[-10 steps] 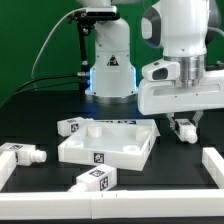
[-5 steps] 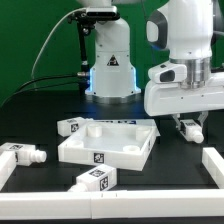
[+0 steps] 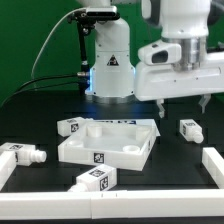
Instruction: Assemble square table
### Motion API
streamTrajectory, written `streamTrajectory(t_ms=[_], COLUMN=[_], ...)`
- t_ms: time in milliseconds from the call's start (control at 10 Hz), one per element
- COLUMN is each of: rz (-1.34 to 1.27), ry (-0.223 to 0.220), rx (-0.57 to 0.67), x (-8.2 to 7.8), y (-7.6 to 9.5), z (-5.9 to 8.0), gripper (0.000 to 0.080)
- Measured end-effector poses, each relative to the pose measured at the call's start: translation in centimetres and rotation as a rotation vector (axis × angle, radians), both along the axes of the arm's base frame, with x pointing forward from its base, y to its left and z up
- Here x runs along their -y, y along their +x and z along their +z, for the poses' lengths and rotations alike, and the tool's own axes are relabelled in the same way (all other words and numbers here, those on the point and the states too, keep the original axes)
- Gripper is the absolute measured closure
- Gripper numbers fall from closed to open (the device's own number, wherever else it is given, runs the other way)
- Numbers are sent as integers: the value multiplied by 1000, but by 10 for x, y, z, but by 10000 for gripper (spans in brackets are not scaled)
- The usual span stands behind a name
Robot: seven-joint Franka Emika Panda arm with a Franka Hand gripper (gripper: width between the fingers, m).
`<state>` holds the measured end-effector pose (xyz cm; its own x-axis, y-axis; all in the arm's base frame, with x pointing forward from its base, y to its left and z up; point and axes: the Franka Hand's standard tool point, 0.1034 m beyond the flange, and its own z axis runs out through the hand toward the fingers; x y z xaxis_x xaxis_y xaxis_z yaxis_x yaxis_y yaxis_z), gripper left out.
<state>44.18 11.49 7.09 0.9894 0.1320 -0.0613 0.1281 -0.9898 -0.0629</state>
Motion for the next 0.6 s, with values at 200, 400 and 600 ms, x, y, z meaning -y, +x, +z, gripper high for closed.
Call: streamTrajectory(t_ms=[200, 400, 600], rz=[15, 33, 32], ry=[17, 20, 20], rx=[22, 28, 27], x=[8, 5, 5], y=[45, 48, 48], z=[14, 14, 14], gripper=[151, 150, 150])
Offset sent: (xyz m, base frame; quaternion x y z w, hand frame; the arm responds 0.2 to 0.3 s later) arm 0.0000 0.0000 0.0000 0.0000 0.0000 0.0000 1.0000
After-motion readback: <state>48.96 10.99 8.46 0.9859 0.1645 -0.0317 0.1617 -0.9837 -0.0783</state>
